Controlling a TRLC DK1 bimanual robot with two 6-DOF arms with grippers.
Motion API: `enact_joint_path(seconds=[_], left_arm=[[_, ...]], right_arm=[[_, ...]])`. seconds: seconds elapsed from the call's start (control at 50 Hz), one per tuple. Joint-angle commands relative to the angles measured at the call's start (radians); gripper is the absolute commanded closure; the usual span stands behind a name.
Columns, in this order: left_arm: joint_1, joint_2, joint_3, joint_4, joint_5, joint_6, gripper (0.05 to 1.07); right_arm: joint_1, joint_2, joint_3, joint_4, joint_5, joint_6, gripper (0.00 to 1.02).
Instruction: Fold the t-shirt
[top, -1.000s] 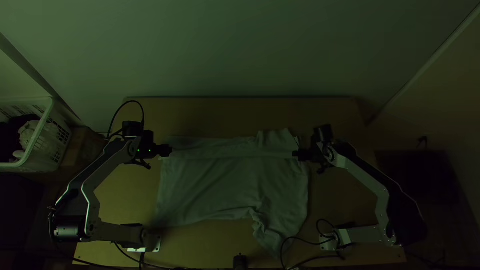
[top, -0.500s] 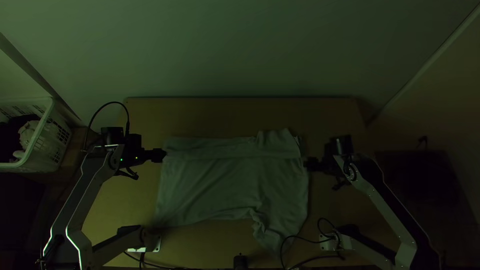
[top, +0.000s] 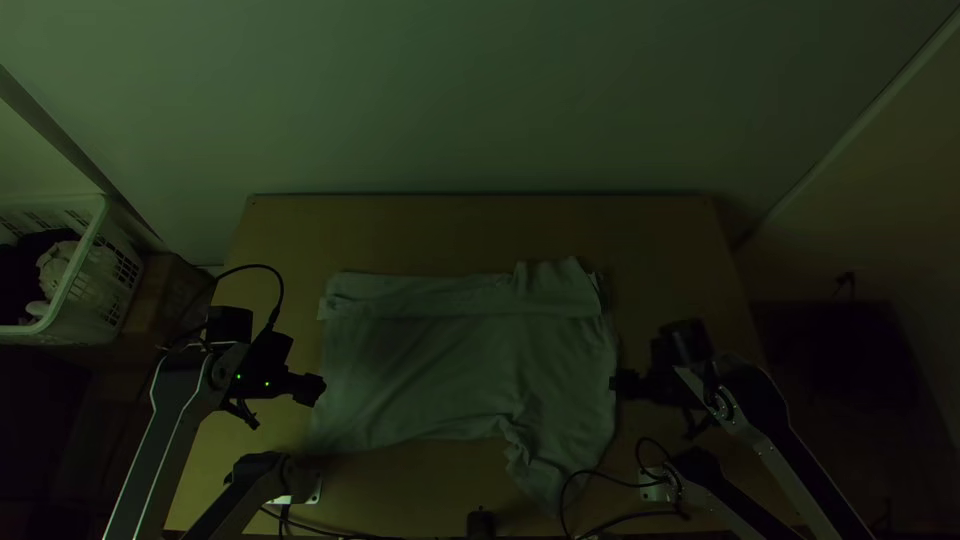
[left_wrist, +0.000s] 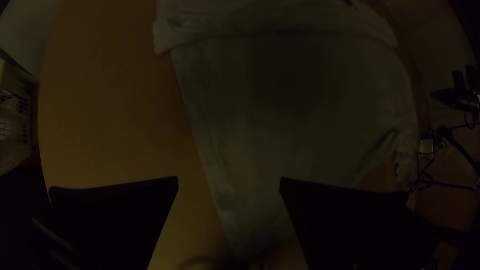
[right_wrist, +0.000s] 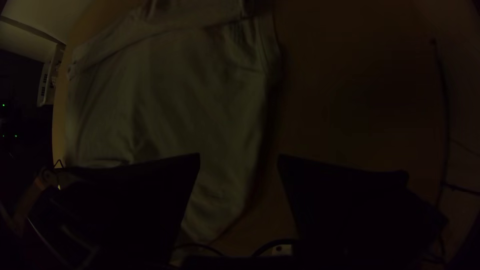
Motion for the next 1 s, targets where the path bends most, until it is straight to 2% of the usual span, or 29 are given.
enact_joint_path(seconds=[0.0, 0.1, 0.22, 0.42, 0.64, 0.98], left_arm=[[-0.024, -0.022, -0.022, -0.042, -0.02, 0.05, 0.1], [-0.051, -0.019, -0.008, -0.116, -0.032, 0.056, 0.11], [-0.12, 0.055, -0.006, -0.171, -0.129, 0.023, 0.11], [-0.182, 0.115, -0.002, -0.265, -0.146, 0.019, 0.1], [-0.269, 0.201, -0.042, -0.291, -0.152, 0.006, 0.11], [-0.313, 0.409, -0.039, -0.299, -0.16, -0.011, 0.11]], right_arm=[[0.009, -0.013, -0.027, -0.039, -0.042, 0.062, 0.31], [0.036, -0.001, -0.038, -0.075, -0.059, 0.068, 0.31], [0.094, 0.033, -0.041, -0.104, -0.065, 0.081, 0.31], [0.145, 0.036, -0.063, -0.128, -0.102, 0.111, 0.31], [0.171, 0.042, -0.066, -0.144, -0.119, 0.113, 0.31], [0.174, 0.039, -0.069, -0.144, -0.139, 0.104, 0.31]])
